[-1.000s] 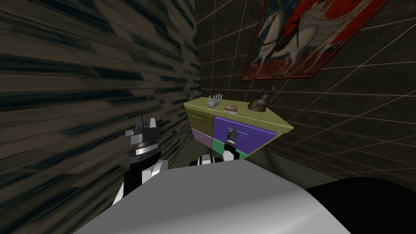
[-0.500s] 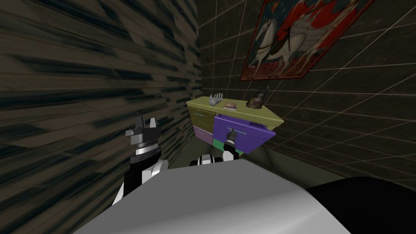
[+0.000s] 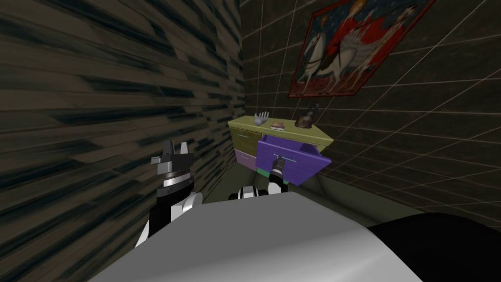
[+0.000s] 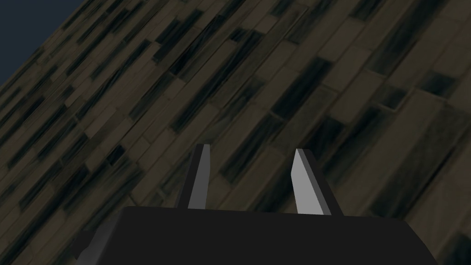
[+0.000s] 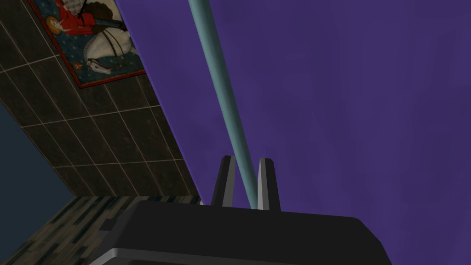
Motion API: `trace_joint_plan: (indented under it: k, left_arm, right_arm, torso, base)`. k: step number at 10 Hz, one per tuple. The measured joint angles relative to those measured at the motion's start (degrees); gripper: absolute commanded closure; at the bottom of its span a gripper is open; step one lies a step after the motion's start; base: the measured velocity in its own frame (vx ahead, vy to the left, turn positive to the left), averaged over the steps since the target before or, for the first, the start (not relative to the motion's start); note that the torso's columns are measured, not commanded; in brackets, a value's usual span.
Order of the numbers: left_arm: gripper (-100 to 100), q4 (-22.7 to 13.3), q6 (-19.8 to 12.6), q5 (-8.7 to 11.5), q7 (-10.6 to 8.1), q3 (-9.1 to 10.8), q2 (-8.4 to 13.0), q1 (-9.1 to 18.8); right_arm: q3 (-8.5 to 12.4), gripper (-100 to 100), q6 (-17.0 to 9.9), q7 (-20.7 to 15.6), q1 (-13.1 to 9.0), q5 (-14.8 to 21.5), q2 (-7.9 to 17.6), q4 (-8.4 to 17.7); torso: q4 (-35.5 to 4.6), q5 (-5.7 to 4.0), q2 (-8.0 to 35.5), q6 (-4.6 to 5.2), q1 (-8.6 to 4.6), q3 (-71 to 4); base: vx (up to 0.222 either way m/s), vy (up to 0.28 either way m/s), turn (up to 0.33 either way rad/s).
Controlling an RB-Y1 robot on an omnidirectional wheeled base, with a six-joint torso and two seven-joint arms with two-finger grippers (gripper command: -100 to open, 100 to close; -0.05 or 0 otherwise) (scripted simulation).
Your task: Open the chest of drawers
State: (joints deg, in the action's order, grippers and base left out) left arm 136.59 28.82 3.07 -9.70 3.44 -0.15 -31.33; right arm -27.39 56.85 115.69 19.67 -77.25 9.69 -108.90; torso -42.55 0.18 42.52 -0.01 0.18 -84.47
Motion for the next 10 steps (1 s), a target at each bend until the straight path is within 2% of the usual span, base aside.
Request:
trace_joint_plan:
  k: [1,2,10]
  left_arm:
    - [0,0.0,0.0,0.0,0.00,0.00,0.0,0.0]
    - [0,0.0,0.0,0.0,0.00,0.00,0.0,0.0]
    - [0,0.0,0.0,0.0,0.00,0.01,0.0,0.0]
  right_arm:
    - [-0.1,100,0.1,-0.1,0.1,0.1,0.0,-0.2]
    - [-0.2,-100,0.1,-0.1,0.3,0.1,-0.1,0.0]
    - [-0.1,-100,-3.9,-10.9,-0.6,-3.2,-4.7,-6.6]
  torso:
    - [0.0,0.03,0.0,-0.04,0.12,0.0]
    - [0.0,0.02,-0.2,-0.02,-0.08,-0.1]
    - [0.3,-0.17,-0.2,0.01,-0.17,-0.1]
  base:
    - [-0.077,0.059,-0.011]
    - [-0.023,-0.002,-0.040]
    - [-0.009,-0.023,-0.021]
